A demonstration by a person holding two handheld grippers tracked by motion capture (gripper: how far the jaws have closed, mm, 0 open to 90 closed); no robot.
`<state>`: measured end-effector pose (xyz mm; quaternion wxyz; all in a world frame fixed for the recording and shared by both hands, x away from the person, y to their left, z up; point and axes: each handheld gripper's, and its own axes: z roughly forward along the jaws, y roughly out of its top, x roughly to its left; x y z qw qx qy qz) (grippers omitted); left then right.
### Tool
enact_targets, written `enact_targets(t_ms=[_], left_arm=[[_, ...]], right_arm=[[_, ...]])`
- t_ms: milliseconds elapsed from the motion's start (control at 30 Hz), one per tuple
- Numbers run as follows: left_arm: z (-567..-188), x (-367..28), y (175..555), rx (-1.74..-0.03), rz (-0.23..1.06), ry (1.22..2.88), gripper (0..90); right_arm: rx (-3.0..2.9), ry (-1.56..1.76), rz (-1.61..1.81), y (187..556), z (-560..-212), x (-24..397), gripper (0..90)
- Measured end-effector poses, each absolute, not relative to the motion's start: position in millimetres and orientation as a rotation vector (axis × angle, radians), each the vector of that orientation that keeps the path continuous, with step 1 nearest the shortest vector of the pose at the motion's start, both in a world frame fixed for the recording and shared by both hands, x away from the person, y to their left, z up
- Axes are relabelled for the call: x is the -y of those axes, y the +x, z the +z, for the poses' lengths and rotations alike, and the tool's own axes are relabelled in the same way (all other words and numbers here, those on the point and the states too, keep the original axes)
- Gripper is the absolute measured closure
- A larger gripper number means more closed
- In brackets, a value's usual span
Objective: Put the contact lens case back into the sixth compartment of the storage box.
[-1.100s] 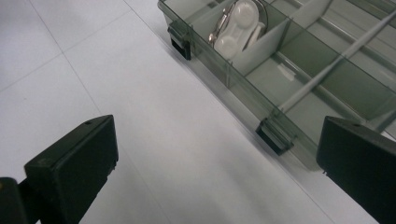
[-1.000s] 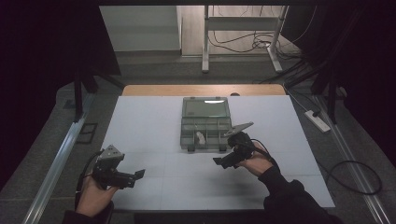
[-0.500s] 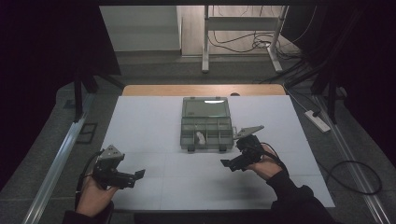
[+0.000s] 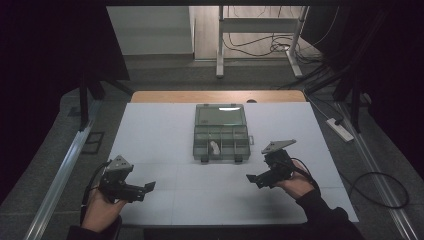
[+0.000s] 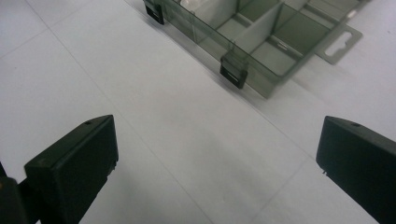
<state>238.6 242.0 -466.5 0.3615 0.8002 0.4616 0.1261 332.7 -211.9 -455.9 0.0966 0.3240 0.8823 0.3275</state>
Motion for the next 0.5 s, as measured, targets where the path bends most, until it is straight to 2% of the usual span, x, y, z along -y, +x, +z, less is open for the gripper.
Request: enact_targets(t_ms=[500], left_arm=[[-466,-242,239,-1.190,0.324,2.061,0.0]], right_arm=[[-2.578,1.031,0.942,318,-456,239,0.0]])
